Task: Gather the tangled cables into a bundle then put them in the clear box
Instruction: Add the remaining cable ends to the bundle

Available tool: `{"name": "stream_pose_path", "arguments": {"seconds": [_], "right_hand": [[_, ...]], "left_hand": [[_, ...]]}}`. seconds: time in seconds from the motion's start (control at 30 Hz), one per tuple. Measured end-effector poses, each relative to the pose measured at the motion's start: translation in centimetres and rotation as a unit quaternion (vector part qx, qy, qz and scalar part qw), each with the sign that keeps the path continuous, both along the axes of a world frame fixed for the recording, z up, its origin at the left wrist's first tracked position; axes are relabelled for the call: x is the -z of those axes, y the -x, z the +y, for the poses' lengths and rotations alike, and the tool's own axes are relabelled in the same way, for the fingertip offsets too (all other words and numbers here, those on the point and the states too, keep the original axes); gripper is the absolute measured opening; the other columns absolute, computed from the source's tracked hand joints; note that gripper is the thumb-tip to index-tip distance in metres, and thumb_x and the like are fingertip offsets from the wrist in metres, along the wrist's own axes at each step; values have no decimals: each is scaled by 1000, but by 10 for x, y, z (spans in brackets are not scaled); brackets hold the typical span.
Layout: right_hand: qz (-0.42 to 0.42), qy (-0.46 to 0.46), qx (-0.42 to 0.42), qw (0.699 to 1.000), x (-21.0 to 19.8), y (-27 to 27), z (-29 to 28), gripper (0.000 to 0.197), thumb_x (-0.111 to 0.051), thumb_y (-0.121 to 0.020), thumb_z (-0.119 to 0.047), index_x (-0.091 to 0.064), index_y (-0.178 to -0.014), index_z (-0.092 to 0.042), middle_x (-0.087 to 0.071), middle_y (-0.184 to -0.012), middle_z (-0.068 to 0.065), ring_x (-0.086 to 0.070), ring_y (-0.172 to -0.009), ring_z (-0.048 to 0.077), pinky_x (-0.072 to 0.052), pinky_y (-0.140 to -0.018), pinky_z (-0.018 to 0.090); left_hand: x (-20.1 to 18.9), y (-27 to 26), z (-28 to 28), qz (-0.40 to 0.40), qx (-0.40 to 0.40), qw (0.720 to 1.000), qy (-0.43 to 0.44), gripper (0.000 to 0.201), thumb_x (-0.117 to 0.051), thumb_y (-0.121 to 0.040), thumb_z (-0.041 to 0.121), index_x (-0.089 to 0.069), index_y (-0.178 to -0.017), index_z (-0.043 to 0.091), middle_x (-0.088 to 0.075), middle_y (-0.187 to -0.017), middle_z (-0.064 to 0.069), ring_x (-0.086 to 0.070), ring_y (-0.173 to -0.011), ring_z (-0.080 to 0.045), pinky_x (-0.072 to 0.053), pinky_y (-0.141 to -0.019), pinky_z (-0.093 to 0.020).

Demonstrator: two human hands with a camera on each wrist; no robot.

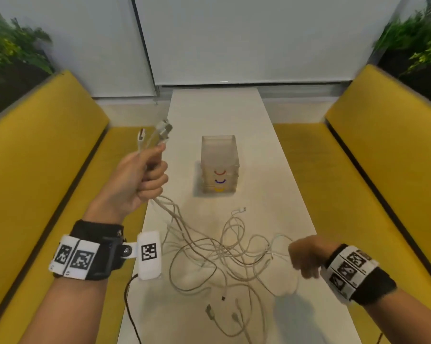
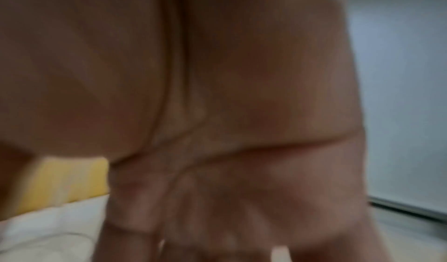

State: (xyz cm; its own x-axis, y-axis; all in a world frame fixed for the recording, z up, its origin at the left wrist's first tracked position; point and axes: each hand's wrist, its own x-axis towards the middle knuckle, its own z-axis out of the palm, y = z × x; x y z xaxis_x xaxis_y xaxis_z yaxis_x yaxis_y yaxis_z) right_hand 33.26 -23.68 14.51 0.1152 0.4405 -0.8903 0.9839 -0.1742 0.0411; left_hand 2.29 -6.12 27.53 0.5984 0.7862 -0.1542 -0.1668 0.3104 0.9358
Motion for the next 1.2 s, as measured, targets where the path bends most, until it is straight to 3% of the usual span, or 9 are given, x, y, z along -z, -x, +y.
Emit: {"name": "stream_pose_path", "arguments": {"seconds": [0.17, 0.27, 0.37, 0.47, 0.57, 0.77, 0.87, 1.03, 1.2], "right_hand": [[158, -232, 214, 935, 34, -26, 52, 23, -49, -97, -17, -71, -102, -13, -74, -95, 6, -70, -80, 18, -48, -59, 17], [165, -350, 243, 889, 70, -12, 90, 41, -48, -100, -34, -72, -86, -4, -72, -84, 11, -66, -82, 25, -48, -66, 28], [150, -360, 225, 893, 108, 11, 120, 61, -51, -97, -47, -40, -49, -11, -40, -50, 7, -43, -51, 22, -28, -50, 33], [155, -341, 219, 901, 138, 24, 134, 46, -61, -93, -40, -58, -56, -12, -57, -60, 10, -57, -66, 26, -31, -57, 28], [190, -372, 252, 873, 148, 25, 137, 24, -63, -94, -24, -77, -98, -6, -73, -97, 14, -65, -95, 29, -36, -66, 23], [474, -307, 407, 718, 48, 0, 127, 24, -58, -95, -4, -66, -118, -7, -63, -79, 8, -64, -69, 25, -56, -65, 29], [526, -277, 418, 687, -12, -1, 117, 25, -49, -100, -8, -61, -122, -3, -62, -76, 6, -69, -73, 23, -59, -72, 32], [567, -293, 513, 574, -56, 12, 106, 23, -48, -99, -5, -65, -113, -10, -65, -80, 3, -63, -71, 15, -53, -67, 24], [576, -348, 487, 557, -64, 34, 96, 13, -58, -91, -3, -58, -99, -13, -63, -91, 10, -61, -69, 16, -47, -66, 27]], "left_hand": [[15, 6, -4, -87, 171, 971, 143, 23, -64, -76, 15, -42, -72, 18, -20, -59, 2, -17, -44, -8, -12, -34, -14], [23, 6, -12, -76, 177, 969, 157, 17, -58, -81, 17, -43, -73, 17, -20, -53, 1, -17, -41, -8, -17, -32, -13], [34, 9, -20, -78, 181, 966, 166, 15, -54, -90, 17, -47, -77, 14, -21, -51, 1, -18, -39, -8, -19, -31, -12], [38, 17, -27, -82, 183, 966, 165, 14, -58, -93, 19, -49, -85, 13, -22, -51, 2, -19, -38, -7, -17, -32, -12], [40, 27, -30, -58, 156, 976, 139, 15, -41, -101, 17, -49, -90, 11, -21, -52, 1, -19, -37, -7, -17, -32, -12], [61, 22, -17, -44, 59, 992, 104, 11, -41, -105, 21, -47, -96, 19, -30, -60, 1, -26, -40, -6, -22, -34, -18], [81, -7, -11, -17, 47, 991, 122, 19, -43, -105, 23, -39, -86, 21, -26, -59, 3, -24, -46, -9, -27, -39, -19], [103, -59, -16, 7, 66, 984, 166, 29, -49, -104, 28, -49, -77, 17, -26, -46, 5, -17, -48, -13, -20, -50, -26], [97, -93, -25, -51, 28, 984, 166, 50, -61, -92, 46, -67, -116, 2, -21, -49, 6, -20, -48, -10, -22, -50, -25]]}}
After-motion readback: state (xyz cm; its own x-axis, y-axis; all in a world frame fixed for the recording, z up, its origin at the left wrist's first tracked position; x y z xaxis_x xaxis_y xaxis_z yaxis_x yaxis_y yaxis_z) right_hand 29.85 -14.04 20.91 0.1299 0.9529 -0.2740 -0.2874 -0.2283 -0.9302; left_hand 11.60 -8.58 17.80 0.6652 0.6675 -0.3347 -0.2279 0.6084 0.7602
